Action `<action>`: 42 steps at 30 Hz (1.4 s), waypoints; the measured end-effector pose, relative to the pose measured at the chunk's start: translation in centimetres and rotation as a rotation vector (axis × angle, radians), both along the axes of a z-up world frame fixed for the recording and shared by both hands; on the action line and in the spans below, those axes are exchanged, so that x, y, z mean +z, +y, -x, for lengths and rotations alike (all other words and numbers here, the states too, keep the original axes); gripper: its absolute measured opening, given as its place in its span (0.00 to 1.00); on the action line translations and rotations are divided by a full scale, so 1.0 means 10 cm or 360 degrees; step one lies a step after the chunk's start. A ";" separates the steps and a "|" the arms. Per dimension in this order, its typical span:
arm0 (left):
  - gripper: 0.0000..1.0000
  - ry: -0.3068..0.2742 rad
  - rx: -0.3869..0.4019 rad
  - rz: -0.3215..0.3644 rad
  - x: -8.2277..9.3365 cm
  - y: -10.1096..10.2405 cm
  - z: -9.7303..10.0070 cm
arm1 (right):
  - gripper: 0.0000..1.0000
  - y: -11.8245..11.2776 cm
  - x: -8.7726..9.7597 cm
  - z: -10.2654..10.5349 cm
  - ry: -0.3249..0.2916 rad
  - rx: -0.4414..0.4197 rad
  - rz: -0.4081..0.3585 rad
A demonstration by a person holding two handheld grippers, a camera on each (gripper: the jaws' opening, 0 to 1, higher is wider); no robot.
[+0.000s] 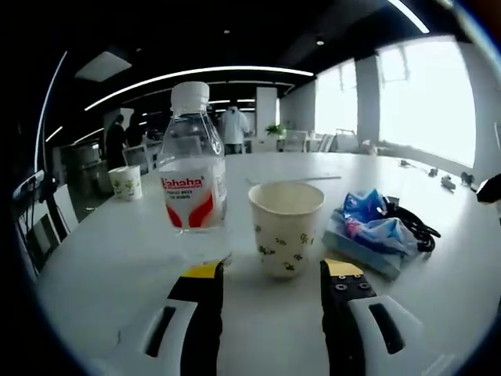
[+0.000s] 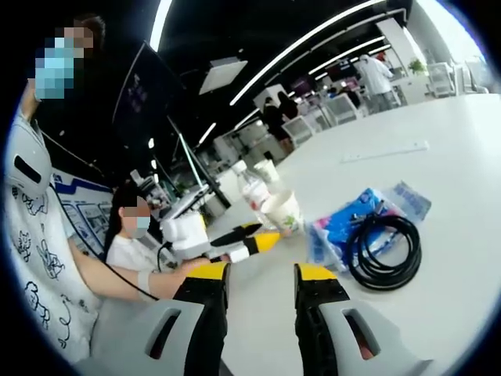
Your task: Arrange the tabletop items into an orderly group along one side of the table until the central work area is clear of visible clutter.
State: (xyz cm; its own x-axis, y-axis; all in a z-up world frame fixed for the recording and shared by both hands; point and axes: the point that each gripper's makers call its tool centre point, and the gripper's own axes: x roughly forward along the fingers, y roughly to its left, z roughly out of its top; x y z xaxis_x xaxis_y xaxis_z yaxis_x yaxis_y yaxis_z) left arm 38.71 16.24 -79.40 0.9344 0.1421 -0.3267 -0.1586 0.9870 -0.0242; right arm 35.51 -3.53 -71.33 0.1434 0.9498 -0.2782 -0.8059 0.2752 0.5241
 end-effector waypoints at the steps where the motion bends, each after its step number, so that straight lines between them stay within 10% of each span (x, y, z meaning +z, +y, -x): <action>1: 0.49 -0.0001 -0.0004 0.0005 0.01 0.00 0.01 | 0.31 0.00 0.00 0.00 -0.0010 -0.0001 0.0000; 42: 0.60 0.0297 -0.0461 -0.0005 0.19 -0.45 0.66 | 0.42 -0.76 -0.10 0.09 -0.0108 -0.0331 0.0167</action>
State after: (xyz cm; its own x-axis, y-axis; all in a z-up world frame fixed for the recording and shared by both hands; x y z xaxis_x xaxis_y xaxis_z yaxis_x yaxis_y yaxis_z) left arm 32.14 11.69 -77.52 0.8603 -0.1191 -0.4957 0.1270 0.9917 -0.0179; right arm 34.58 -11.17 -72.37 0.3548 0.8642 -0.3567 -0.7587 0.4891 0.4303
